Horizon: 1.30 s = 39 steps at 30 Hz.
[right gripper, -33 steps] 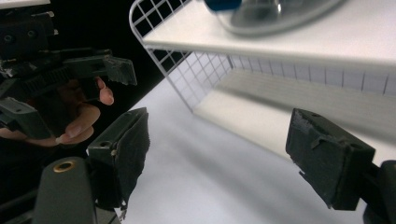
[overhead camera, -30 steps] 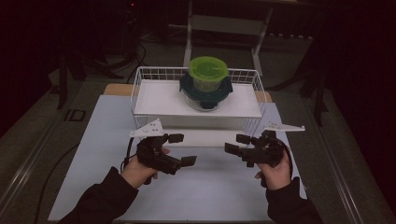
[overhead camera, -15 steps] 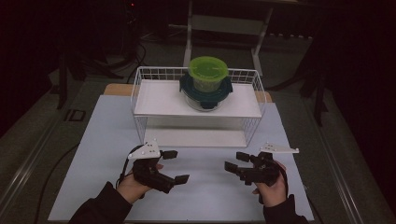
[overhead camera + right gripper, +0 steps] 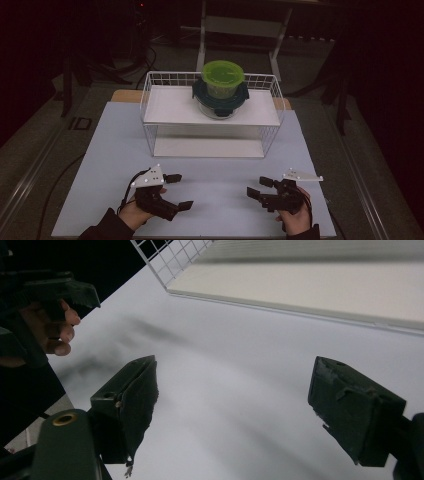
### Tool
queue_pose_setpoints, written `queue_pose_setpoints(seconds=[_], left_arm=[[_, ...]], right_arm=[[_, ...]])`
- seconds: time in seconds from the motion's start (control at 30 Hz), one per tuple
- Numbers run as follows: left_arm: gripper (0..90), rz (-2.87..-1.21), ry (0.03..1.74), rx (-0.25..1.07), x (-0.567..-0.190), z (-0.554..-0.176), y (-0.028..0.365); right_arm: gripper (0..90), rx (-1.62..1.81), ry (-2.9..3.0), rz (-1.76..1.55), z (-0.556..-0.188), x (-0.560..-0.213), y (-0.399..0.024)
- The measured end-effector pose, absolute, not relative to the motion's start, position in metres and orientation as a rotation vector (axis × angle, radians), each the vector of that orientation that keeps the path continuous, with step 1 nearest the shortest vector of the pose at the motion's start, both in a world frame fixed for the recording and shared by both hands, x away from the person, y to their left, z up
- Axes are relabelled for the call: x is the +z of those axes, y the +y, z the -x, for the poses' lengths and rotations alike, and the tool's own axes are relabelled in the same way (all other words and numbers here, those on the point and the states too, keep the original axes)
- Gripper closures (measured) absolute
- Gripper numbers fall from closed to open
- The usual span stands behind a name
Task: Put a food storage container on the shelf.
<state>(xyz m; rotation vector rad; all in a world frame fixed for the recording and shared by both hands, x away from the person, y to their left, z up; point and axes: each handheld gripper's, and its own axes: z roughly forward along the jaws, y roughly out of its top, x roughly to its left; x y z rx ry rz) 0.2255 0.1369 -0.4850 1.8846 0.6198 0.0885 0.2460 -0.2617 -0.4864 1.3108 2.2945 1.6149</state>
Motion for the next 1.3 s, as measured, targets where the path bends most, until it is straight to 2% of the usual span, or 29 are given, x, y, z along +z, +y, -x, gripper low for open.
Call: queue_pose_setpoints(seconds=[0.7,0.9,1.3], left_arm=[[5.5,-1.910,0.723,0.126,-0.516,-0.216,0.172],[5.6,-1.884,0.760,0.181,-0.517,-0.214,0.188],[5.6,-1.873,0.765,0.181,-0.520,-0.215,0.188]], right_arm=[[18.9,1.532,2.240,-1.382,-0.236,-0.506,-0.295],[18.8,1.539,2.222,-1.388,-0.237,-0.508,-0.299],[18.8,1.536,2.233,-1.389,-0.238,-0.511,-0.299]])
